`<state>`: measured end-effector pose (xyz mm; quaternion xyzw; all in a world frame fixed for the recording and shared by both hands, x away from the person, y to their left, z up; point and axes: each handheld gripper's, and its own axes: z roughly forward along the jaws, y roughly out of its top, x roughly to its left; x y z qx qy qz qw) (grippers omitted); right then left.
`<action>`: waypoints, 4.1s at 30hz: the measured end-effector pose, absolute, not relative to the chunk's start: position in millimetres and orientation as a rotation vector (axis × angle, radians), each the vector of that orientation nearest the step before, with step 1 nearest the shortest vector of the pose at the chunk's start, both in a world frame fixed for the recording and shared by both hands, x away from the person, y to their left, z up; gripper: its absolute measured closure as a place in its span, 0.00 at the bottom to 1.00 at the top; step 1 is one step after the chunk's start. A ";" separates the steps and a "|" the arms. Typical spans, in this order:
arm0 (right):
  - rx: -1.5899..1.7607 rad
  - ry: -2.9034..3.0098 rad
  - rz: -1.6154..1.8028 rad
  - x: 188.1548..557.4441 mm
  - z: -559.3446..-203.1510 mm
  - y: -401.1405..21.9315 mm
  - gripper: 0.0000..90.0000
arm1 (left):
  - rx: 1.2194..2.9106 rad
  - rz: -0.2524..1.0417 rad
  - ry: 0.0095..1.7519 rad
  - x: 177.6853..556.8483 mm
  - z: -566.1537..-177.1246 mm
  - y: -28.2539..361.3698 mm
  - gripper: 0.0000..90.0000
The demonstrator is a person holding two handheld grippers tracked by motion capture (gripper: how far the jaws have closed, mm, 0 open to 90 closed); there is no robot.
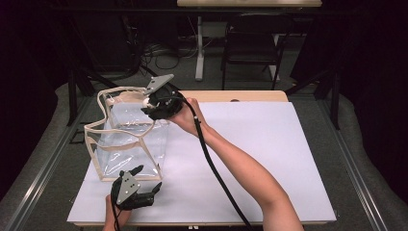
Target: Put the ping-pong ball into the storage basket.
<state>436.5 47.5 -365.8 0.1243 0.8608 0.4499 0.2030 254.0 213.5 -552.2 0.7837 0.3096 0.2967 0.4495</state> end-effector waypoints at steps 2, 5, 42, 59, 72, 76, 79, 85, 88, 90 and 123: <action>0.347 2.402 1.258 436.4 -366.1 48.1 0.57 | 1.938 0.734 0.766 253.9 -552.1 213.6 0.18; 0.347 2.404 1.260 435.7 -366.4 49.5 0.57 | 1.937 0.733 0.766 254.0 -552.2 213.4 0.18; 0.310 2.474 1.243 426.0 -374.9 68.4 0.56 | 1.935 0.732 0.767 254.3 -552.4 213.2 0.18; 0.296 2.494 1.232 422.6 -375.3 68.9 0.56 | 1.937 0.732 0.768 254.3 -552.5 213.2 0.18; 0.282 2.508 1.229 419.7 -373.4 70.3 0.56 | 1.937 0.733 0.769 254.3 -552.5 213.3 0.18; 0.274 2.512 1.224 418.9 -372.7 70.9 0.56 | 1.937 0.735 0.769 254.1 -552.4 213.3 0.18; 0.272 2.513 1.220 418.3 -372.3 70.7 0.56 | 1.937 0.735 0.769 254.1 -552.3 213.5 0.18; 0.267 2.519 1.215 418.1 -371.9 70.0 0.56 | 1.938 0.736 0.769 254.0 -552.2 213.5 0.18; 0.260 2.522 1.210 417.6 -371.8 70.2 0.56 | 1.937 0.737 0.769 254.2 -552.3 213.4 0.18; 0.255 2.526 1.210 417.2 -371.7 70.3 0.56 | 1.937 0.736 0.769 254.0 -552.2 213.5 0.18; 0.282 2.540 1.293 418.1 -369.8 51.6 0.22 | 1.935 0.734 0.769 254.7 -552.4 212.6 0.18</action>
